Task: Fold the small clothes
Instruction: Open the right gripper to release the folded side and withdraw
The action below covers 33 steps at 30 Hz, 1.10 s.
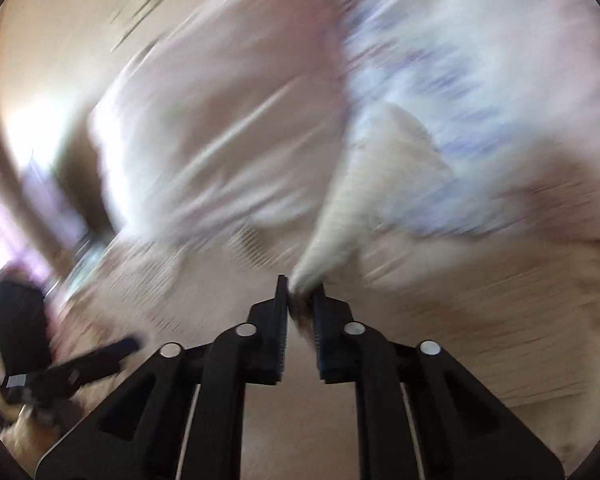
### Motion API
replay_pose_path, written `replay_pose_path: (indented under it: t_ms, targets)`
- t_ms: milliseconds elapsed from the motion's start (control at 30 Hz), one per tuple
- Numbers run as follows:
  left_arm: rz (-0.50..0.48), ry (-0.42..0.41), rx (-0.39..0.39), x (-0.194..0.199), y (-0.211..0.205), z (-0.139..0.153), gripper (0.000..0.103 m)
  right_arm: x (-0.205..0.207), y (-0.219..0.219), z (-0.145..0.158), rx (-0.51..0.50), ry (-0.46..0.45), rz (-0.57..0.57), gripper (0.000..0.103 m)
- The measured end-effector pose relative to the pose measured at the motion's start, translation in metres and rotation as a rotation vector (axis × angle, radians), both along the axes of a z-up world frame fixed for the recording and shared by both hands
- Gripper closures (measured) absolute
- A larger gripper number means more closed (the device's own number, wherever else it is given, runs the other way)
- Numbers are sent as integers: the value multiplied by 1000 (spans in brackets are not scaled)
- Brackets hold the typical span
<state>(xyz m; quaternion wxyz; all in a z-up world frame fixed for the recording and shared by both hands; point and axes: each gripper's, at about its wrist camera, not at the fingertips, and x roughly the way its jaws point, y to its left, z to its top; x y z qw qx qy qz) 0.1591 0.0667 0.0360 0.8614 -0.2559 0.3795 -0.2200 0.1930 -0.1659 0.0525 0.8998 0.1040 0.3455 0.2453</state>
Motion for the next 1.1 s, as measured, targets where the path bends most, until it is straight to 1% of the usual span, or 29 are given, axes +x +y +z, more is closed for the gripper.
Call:
replay_pose_path:
  t_ms: [33, 67, 100, 167, 233, 267, 300, 333, 367, 400, 433, 467, 500, 600, 633, 667, 700, 733, 800, 833, 867, 900, 967, 1033, 1100]
  targets:
    - [1, 14, -13, 2, 1, -2, 2, -1, 6, -4, -1, 32, 37, 59]
    - [2, 30, -24, 3, 3, -5, 2, -3, 11, -10, -2, 54, 56, 43]
    - [5, 48, -34, 5, 3, -8, 3, -6, 10, -13, 1, 58, 51, 40]
    - [3, 67, -38, 8, 3, -13, 6, -13, -1, -15, 31, 78, 27, 40]
    - [-11, 88, -42, 13, 0, -18, 16, -17, -33, -17, 128, 131, -39, 40]
    - [-14, 98, -41, 15, -1, -20, 19, -20, -51, -18, 181, 160, -85, 40]
    - [-19, 120, -42, 19, -3, -24, 25, -21, -65, -19, 222, 181, -123, 41]
    - [-20, 139, -47, 23, -4, -27, 30, -25, -88, -24, 298, 216, -183, 41]
    - [-17, 164, -60, 29, -5, -31, 33, -30, -111, -31, 377, 255, -244, 42]
    - [-14, 179, -67, 32, -6, -34, 37, -35, -124, -36, 422, 280, -285, 45]
    - [-10, 193, -73, 36, -7, -37, 41, -37, -142, -46, 479, 316, -353, 46]
    - [-4, 207, -75, 41, -9, -40, 43, -38, -154, -53, 506, 335, -391, 47]
    - [4, 216, -71, 44, -10, -42, 47, -40, -168, -60, 527, 353, -435, 48]
    - [29, 249, -75, 54, -15, -50, 60, -37, -182, -74, 563, 379, -492, 53]
    - [35, 259, -75, 56, -17, -53, 66, -36, -182, -77, 560, 376, -505, 54]
    - [37, 263, -75, 58, -18, -56, 69, -36, -186, -77, 553, 368, -522, 55]
    - [42, 269, -70, 61, -20, -59, 76, -35, -188, -76, 536, 350, -549, 59]
    - [46, 268, -67, 63, -21, -60, 83, -39, -197, -77, 530, 337, -564, 60]
    - [50, 263, -54, 67, -24, -62, 92, -38, -201, -76, 511, 305, -600, 65]
    - [50, 257, -48, 69, -24, -61, 94, -37, -206, -76, 502, 293, -614, 67]
    - [49, 248, -39, 70, -25, -60, 95, -36, -208, -75, 479, 276, -633, 77]
    - [50, 238, -34, 71, -24, -57, 96, -33, -205, -74, 466, 265, -638, 89]
    - [49, 205, -30, 71, -19, -48, 96, -33, -199, -72, 460, 240, -620, 93]
    - [55, 166, -15, 69, -11, -38, 96, -36, -189, -62, 429, 191, -578, 94]
    - [81, 139, 24, 66, -2, -32, 96, -38, -181, -58, 409, 174, -549, 94]
